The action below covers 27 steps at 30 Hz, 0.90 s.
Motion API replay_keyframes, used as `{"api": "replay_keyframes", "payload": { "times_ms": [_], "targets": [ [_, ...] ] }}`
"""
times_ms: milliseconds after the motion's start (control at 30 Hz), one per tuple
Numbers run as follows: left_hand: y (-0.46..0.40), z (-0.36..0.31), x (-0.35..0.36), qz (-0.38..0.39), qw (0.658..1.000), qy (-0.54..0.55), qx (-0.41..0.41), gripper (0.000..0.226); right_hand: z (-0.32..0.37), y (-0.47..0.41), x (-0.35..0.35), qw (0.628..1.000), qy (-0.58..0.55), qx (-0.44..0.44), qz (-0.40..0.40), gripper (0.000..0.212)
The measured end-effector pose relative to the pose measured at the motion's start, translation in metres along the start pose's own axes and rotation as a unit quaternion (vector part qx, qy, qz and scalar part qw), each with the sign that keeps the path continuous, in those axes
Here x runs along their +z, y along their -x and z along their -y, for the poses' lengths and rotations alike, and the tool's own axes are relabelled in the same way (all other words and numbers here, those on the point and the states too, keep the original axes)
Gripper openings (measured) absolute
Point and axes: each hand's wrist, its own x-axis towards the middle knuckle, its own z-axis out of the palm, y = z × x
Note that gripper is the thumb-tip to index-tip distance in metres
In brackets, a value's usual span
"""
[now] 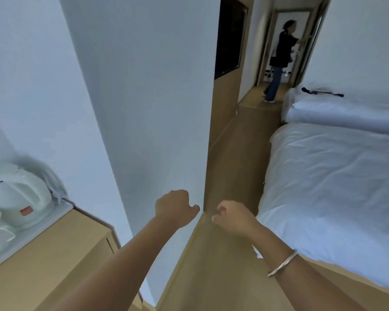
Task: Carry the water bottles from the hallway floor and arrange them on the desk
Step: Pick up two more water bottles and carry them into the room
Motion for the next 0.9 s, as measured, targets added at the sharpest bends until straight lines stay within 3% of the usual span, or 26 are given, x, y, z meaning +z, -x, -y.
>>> {"api": "replay_keyframes", "payload": {
  "times_ms": [167,467,900],
  "targets": [
    [-0.049,-0.056,0.006,-0.001,0.997,0.014,0.076,0.023,-0.041,-0.017,-0.039,0.998,-0.006,0.051,-0.048,0.035],
    [-0.162,-0.113,0.003,0.020,0.987,0.023,0.155,0.030,-0.070,-0.102,-0.089,0.988,-0.001,0.111,-0.110,0.041],
    [-0.335,-0.148,-0.011,0.019,0.979,0.023,0.204,0.032,-0.090,-0.254,-0.159,0.978,-0.028,0.130,-0.159,0.044]
  ]
}}
